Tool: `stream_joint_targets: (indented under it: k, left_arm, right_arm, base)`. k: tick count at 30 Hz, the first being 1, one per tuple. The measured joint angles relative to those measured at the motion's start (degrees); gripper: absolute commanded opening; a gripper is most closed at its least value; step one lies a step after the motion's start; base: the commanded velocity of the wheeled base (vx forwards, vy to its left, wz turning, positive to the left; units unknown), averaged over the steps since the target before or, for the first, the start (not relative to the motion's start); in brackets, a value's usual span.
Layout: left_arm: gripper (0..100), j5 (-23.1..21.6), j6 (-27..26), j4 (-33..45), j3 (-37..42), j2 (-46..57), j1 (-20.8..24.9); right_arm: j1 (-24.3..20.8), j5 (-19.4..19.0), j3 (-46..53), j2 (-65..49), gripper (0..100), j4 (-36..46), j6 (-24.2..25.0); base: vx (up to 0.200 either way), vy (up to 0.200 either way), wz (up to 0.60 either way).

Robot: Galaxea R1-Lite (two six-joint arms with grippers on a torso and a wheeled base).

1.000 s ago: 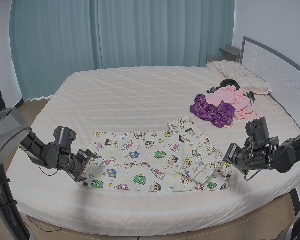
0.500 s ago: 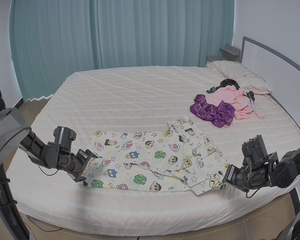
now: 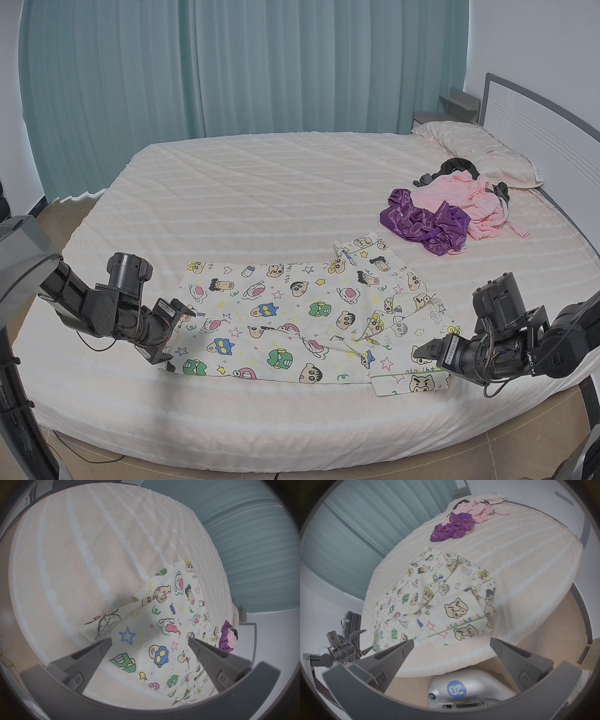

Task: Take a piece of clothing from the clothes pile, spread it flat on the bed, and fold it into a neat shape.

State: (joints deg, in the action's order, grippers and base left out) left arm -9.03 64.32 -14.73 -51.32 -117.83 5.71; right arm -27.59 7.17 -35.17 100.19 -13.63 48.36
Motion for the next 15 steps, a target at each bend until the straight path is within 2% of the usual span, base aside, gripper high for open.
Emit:
stream_joint_targets:
  k: [6, 15]
  left_arm:
    - [100, 0.00, 0.00, 0.00, 0.00, 0.02, 0.02]
    - [100, 0.00, 0.00, -0.02, -0.05, 0.35, -0.23]
  right_arm:
    - [-1.12, -1.27, -6.75, 4.94, 100, -0.30, 0.39]
    - [-5.57, -2.63, -19.98, 17.47, 100, -0.38, 2.82]
  base:
    - [0.000, 0.000, 0.00]
    - [0.000, 0.000, 0.00]
